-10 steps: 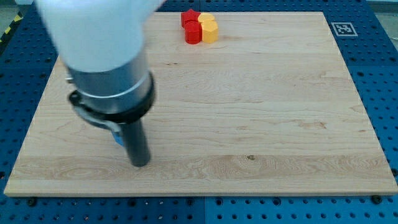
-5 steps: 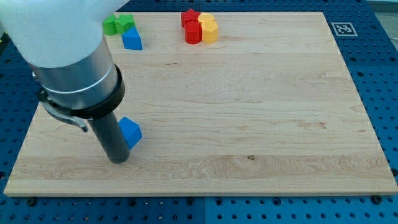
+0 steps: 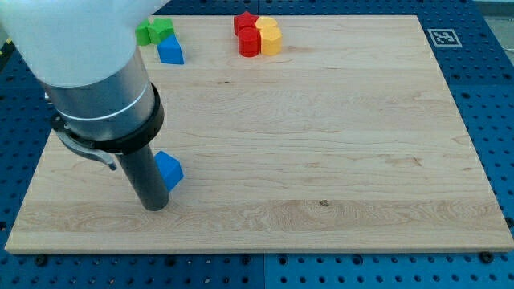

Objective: Push the cube upwards

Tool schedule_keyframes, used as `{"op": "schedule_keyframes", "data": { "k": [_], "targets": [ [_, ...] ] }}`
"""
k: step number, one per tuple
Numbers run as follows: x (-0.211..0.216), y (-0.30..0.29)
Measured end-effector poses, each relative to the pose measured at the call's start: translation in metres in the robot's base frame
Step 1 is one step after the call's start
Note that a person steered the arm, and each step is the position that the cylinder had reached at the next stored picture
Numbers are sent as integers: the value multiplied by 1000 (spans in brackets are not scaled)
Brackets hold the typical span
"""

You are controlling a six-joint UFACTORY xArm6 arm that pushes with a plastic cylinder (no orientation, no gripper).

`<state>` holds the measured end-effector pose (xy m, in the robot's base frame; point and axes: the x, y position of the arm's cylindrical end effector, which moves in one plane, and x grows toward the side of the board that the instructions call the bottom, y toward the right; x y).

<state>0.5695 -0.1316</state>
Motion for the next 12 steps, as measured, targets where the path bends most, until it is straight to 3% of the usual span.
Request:
{"op": "schedule_keyframes", "data": {
  "k": [12],
  "targets": [
    [-1,18]
  ]
}}
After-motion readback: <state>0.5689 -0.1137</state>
